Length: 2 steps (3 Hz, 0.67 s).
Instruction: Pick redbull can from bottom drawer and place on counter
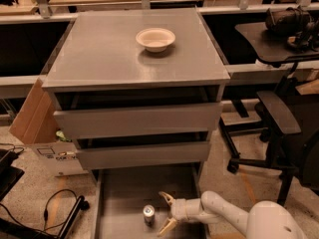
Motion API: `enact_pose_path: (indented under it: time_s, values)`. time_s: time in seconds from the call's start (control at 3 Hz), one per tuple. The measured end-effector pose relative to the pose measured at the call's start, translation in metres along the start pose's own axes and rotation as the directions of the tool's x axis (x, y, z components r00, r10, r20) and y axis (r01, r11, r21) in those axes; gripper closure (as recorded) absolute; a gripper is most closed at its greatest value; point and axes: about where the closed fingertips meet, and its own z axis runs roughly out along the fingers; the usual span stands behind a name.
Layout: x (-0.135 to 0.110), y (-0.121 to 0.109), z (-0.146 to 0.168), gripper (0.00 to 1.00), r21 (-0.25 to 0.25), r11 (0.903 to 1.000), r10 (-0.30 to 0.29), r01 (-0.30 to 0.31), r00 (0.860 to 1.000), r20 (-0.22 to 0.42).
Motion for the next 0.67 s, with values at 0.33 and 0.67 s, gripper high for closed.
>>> enact_pose_path:
  time_s: [0.33, 0.67]
  values:
    - [0.017, -0.001, 0.019, 0.00, -0.033, 0.9994, 0.010, -0.009, 1.000, 0.014]
    - [0.022, -0.002, 0.033, 0.14, -0.061, 0.9976, 0.037, -0.034, 0.998, 0.043]
